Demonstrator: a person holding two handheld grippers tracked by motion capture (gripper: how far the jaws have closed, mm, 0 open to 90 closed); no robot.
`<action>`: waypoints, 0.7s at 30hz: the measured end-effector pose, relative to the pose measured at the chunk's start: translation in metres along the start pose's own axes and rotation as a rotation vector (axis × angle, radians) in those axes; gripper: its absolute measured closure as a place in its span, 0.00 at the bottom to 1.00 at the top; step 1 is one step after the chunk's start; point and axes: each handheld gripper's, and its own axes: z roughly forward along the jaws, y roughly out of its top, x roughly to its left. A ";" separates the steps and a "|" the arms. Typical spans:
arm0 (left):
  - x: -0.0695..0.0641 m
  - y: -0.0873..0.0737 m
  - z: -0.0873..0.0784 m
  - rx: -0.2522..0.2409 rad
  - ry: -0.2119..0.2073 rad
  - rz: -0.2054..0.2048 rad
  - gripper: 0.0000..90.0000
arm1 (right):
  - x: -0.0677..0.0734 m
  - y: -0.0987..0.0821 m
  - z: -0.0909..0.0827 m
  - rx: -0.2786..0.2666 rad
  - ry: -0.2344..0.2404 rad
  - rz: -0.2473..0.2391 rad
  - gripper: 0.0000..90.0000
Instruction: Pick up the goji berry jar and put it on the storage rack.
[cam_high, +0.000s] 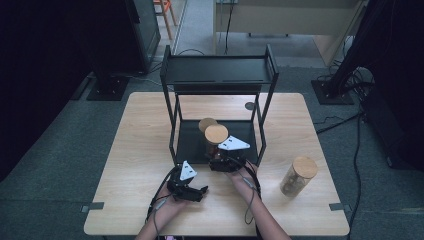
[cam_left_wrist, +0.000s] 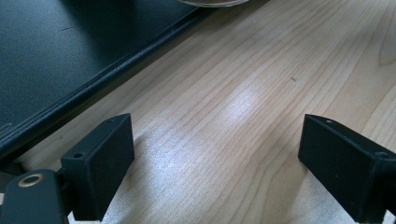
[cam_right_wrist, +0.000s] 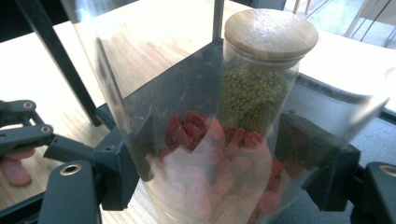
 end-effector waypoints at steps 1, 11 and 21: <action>0.000 0.000 0.000 0.000 0.000 0.000 0.12 | -0.001 0.000 0.001 0.000 0.000 0.004 0.28; 0.000 0.000 0.000 0.001 -0.001 0.000 0.12 | -0.003 0.003 0.010 0.001 -0.002 0.025 0.28; 0.000 0.000 0.000 0.000 -0.003 0.001 0.12 | -0.005 0.004 0.020 0.014 -0.018 0.030 0.28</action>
